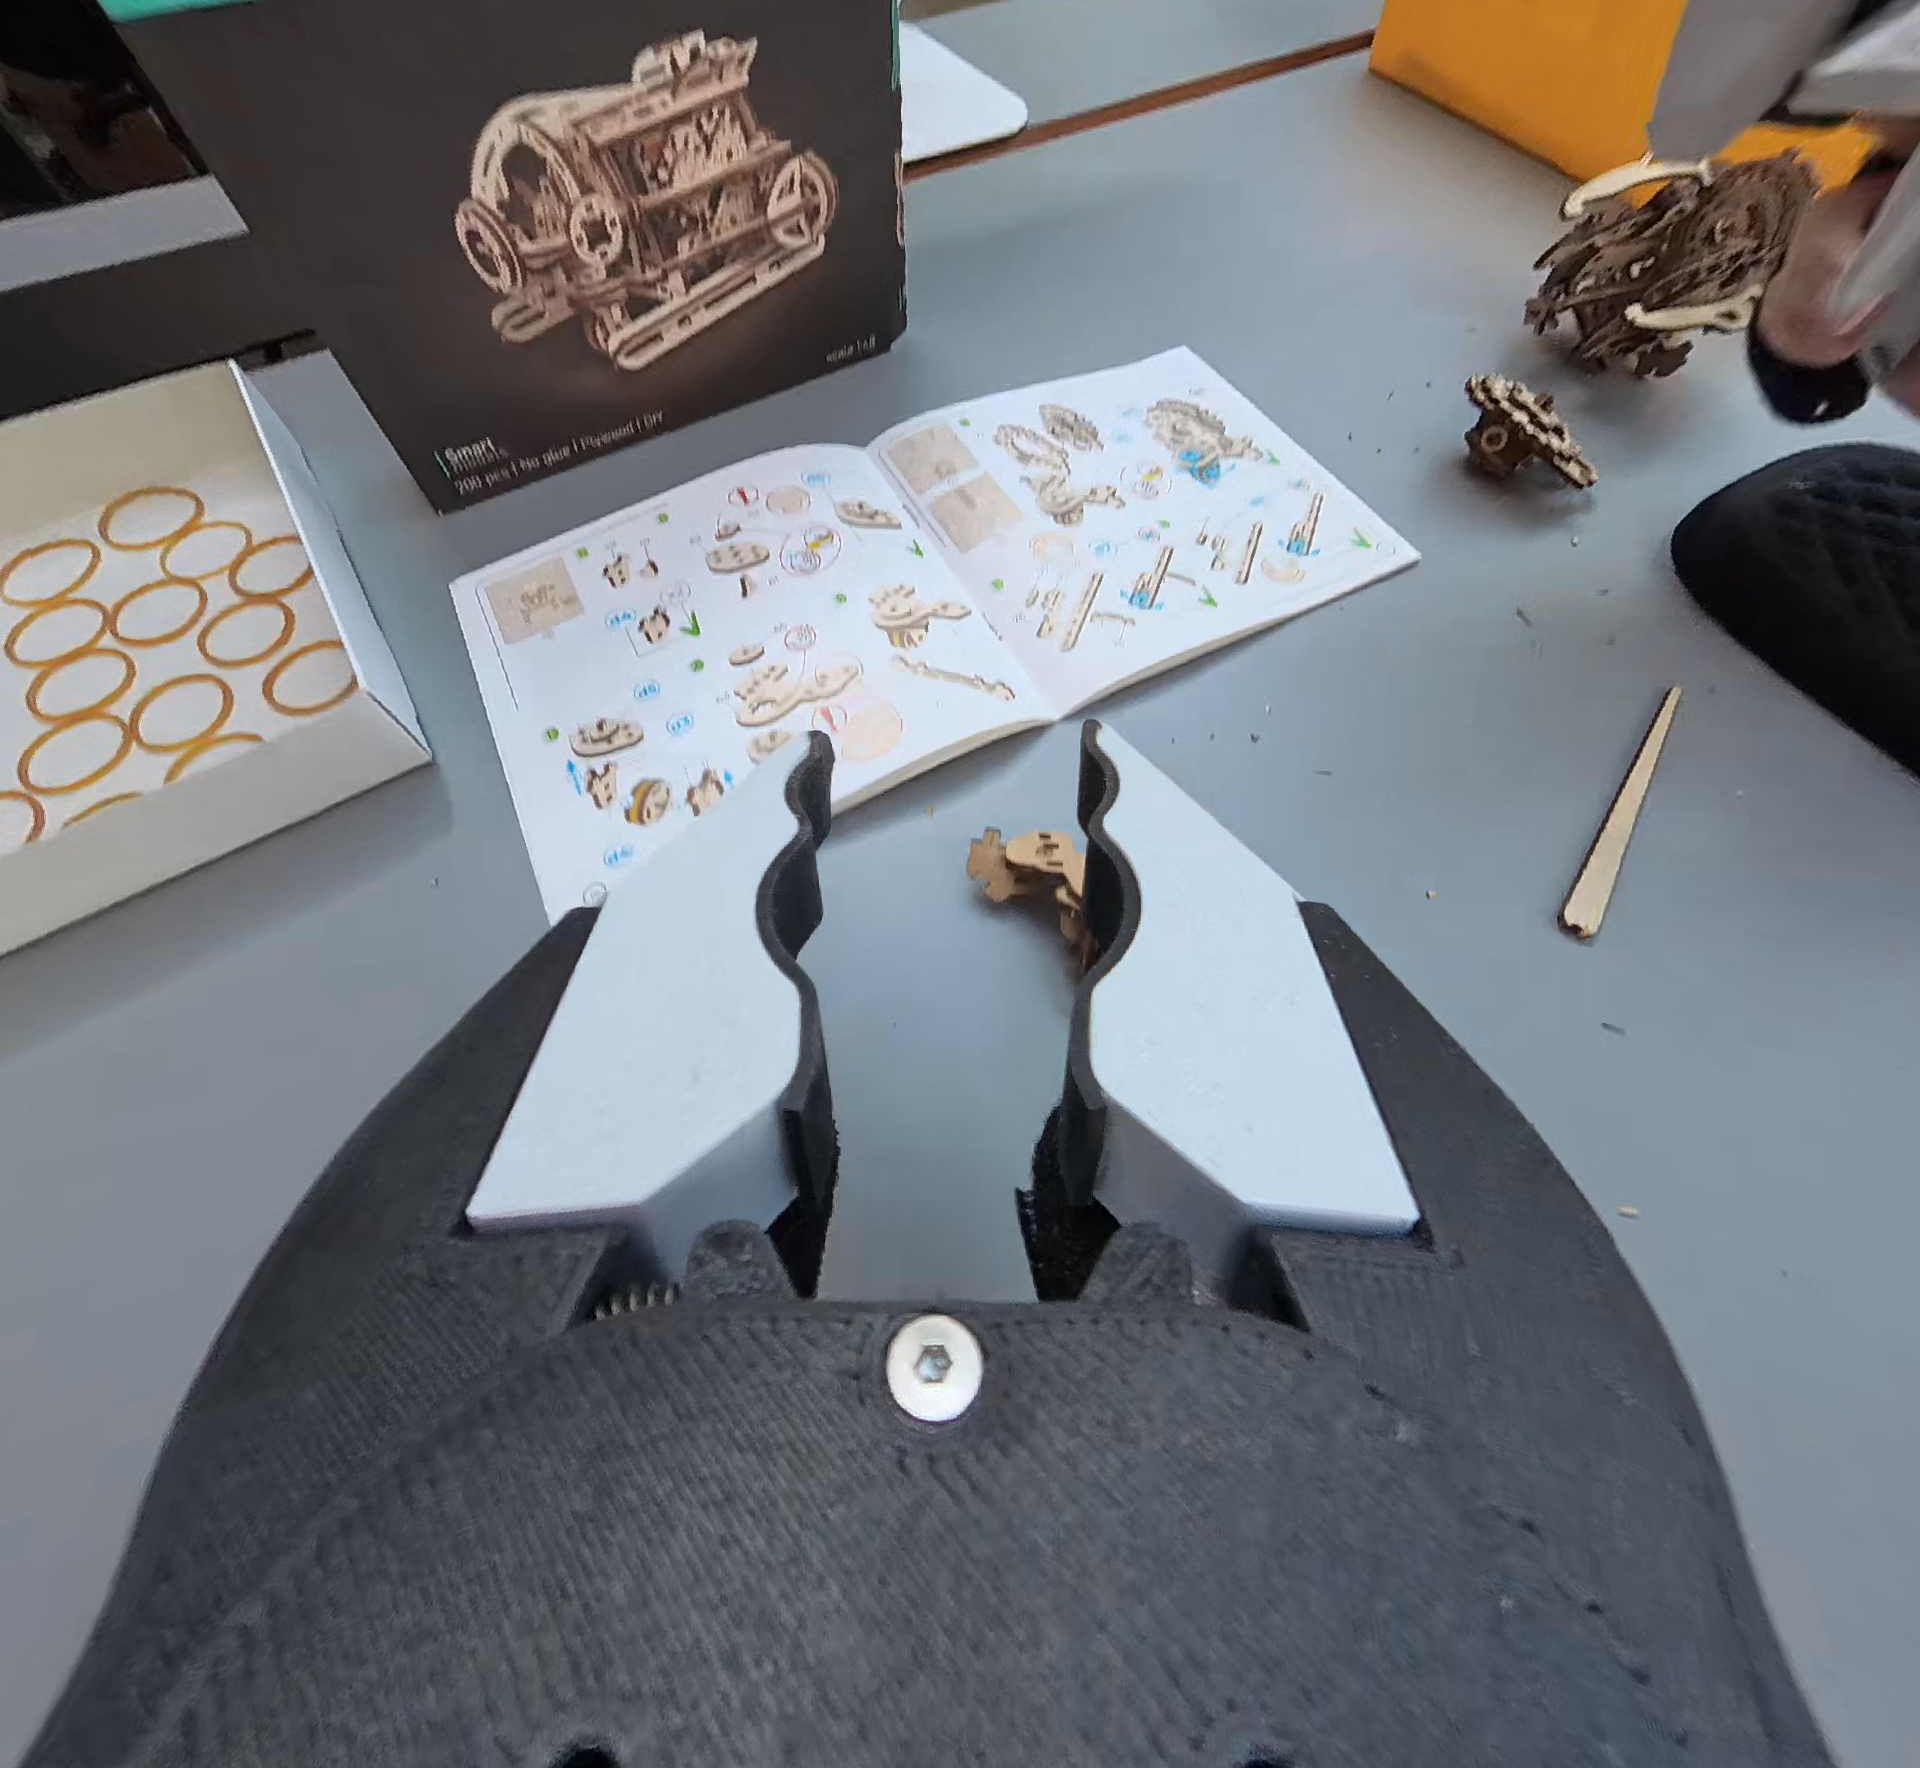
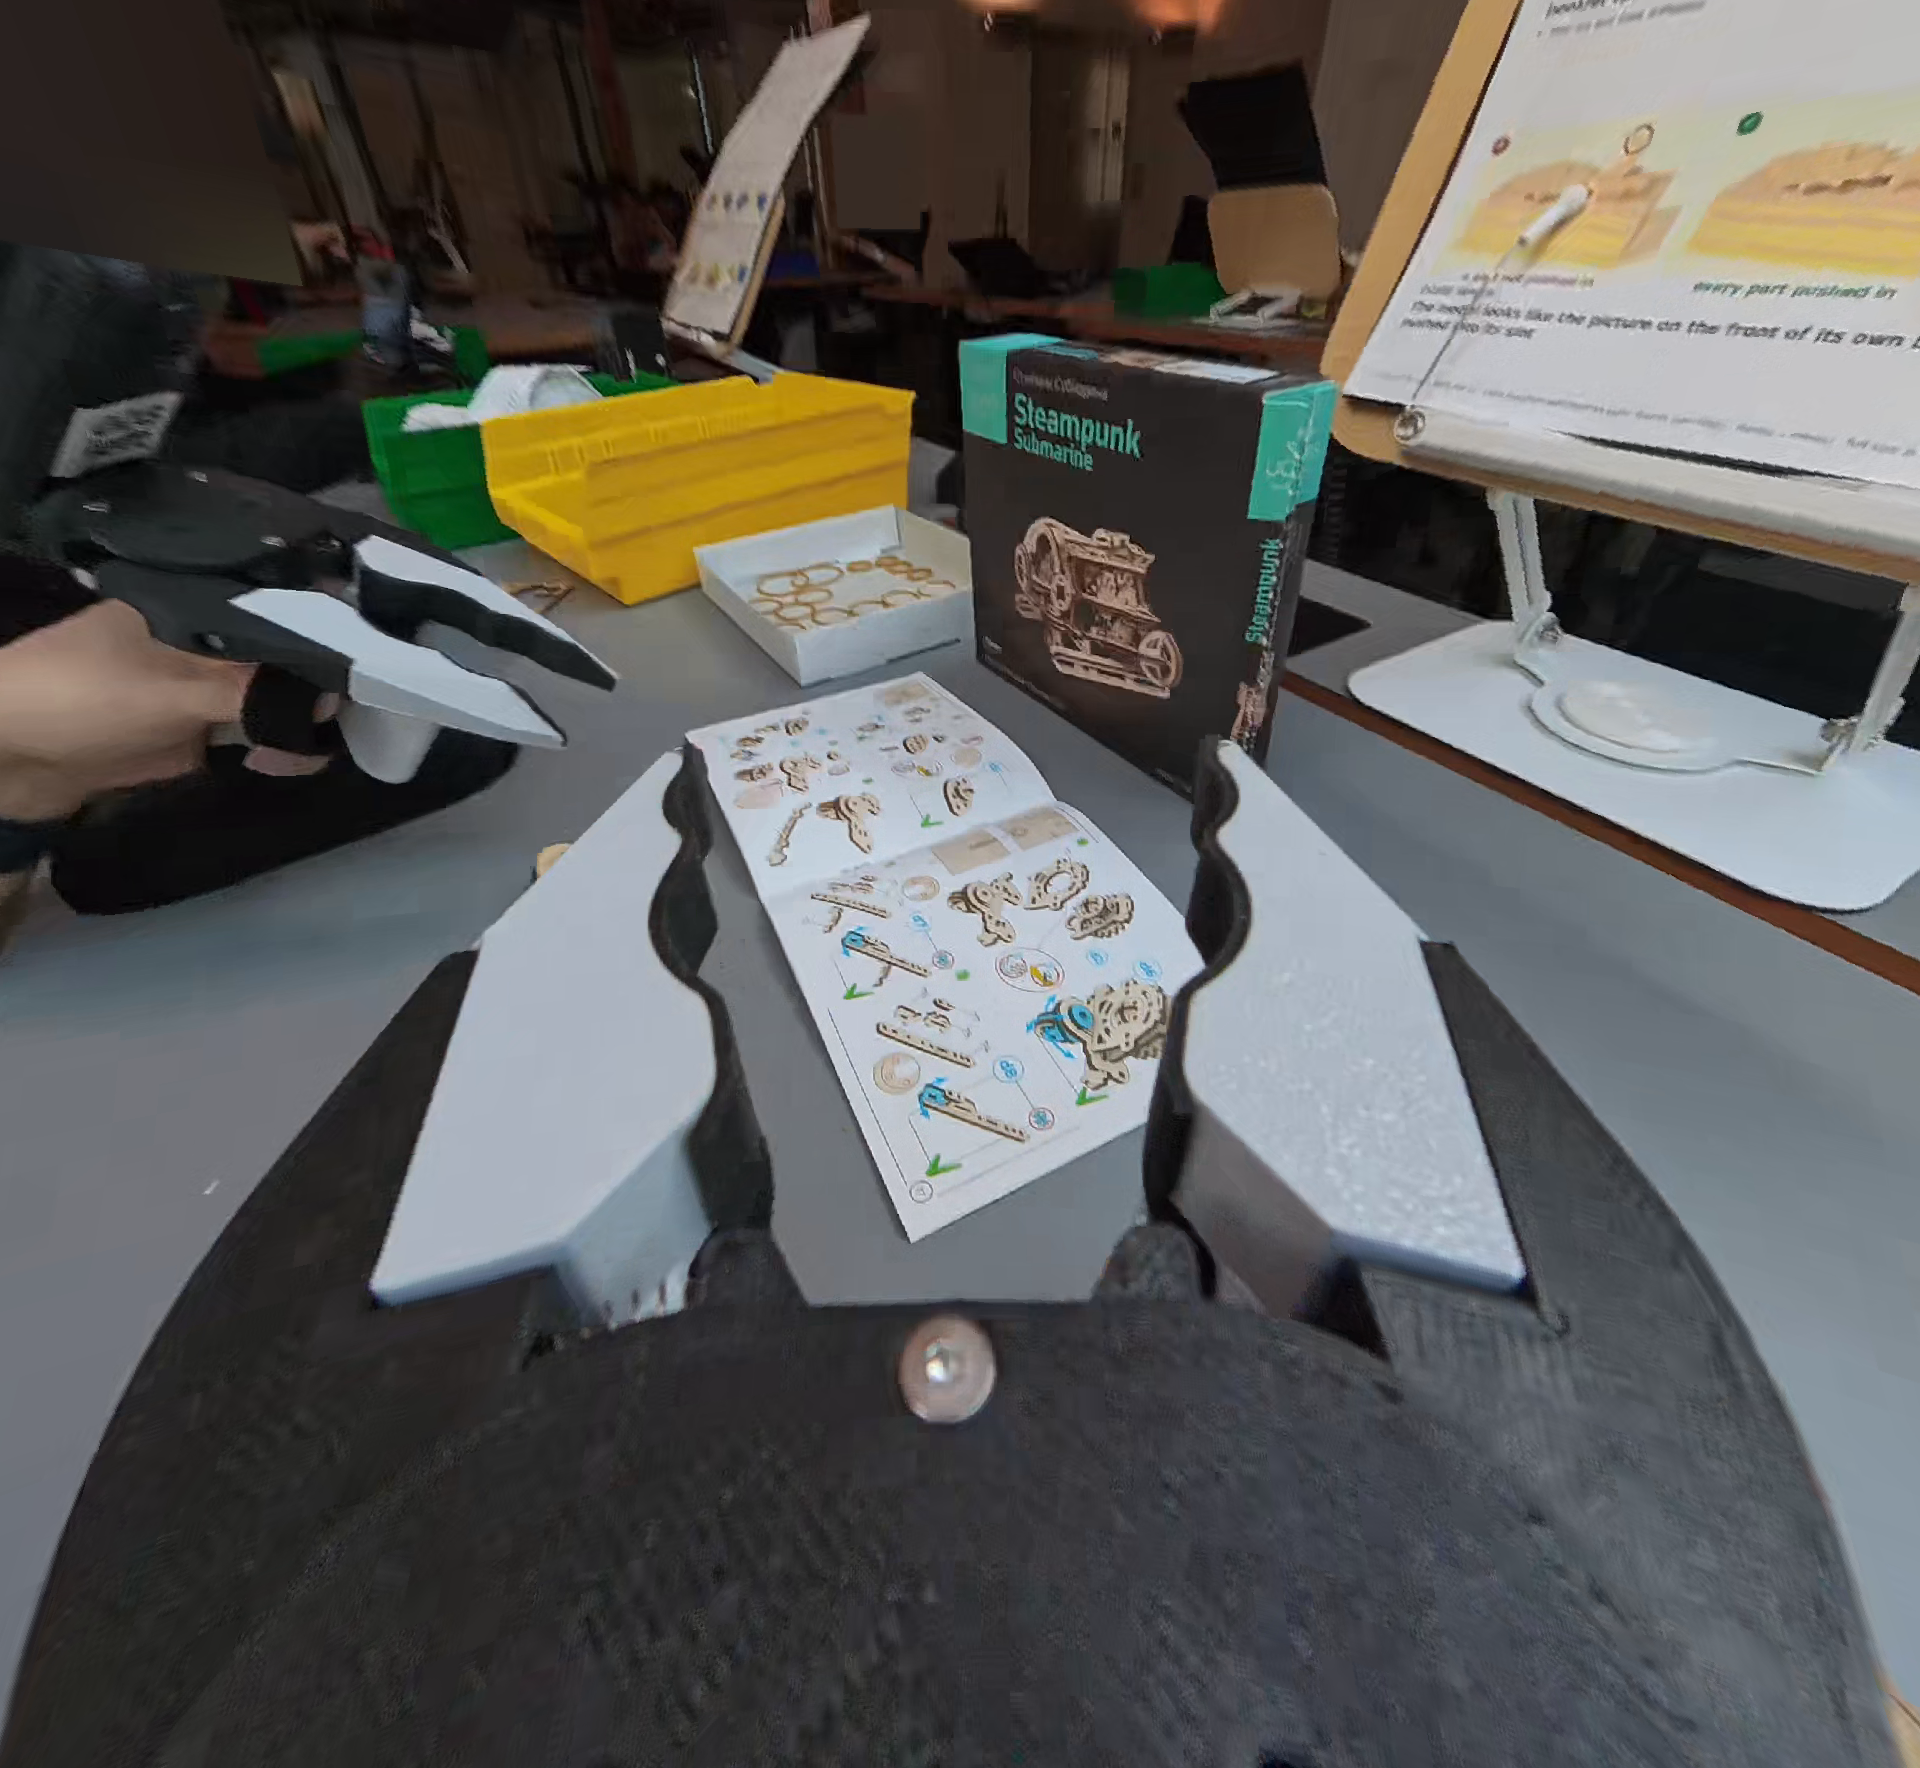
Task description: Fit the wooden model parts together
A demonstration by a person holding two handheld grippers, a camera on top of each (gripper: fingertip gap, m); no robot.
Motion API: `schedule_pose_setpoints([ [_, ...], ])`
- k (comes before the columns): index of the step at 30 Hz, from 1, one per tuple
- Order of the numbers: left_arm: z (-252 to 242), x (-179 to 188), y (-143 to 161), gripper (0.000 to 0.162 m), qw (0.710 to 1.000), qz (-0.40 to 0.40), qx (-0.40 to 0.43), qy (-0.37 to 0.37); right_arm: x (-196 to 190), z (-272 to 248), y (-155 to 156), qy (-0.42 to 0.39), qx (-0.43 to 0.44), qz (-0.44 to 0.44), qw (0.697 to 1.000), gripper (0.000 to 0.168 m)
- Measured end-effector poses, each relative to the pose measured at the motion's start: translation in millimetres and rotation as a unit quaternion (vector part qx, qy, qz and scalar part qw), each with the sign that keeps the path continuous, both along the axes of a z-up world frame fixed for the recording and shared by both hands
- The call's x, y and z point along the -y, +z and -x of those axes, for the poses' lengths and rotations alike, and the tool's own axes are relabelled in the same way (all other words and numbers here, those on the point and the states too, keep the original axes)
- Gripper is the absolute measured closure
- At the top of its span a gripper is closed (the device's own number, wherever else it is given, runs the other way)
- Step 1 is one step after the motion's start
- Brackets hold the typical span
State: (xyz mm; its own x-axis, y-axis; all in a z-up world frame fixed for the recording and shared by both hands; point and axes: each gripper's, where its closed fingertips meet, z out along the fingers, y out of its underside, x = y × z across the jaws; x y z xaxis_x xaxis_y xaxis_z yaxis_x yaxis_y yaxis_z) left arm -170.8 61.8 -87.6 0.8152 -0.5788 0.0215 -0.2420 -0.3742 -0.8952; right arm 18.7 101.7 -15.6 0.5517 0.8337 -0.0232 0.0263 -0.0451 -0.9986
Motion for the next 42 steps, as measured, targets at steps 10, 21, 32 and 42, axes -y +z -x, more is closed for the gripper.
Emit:
schedule_pose_setpoints([
  [10, -16, -60, 114, 0.097, 0.983, -0.164, 0.081, -0.016, -3, -33, 13, -0.078, -0.059, -0.106, 0.99, 0.057],
  [21, -9, -75, 69, 0.099, 0.98, -0.197, 0.003, 0.026, -14, -57, 16, -0.123, -0.056, -0.126, 0.983, 0.059],
  [32, 3, -76, 78, 0.103, 0.98, -0.188, 0.056, 0.042, -23, -84, 22, -0.18, -0.047, -0.149, 0.971, 0.073],
  [42, 17, -72, 91, 0.131, 0.978, -0.192, 0.076, 0.038, -27, -90, 18, -0.193, -0.033, -0.144, 0.97, 0.088],
])
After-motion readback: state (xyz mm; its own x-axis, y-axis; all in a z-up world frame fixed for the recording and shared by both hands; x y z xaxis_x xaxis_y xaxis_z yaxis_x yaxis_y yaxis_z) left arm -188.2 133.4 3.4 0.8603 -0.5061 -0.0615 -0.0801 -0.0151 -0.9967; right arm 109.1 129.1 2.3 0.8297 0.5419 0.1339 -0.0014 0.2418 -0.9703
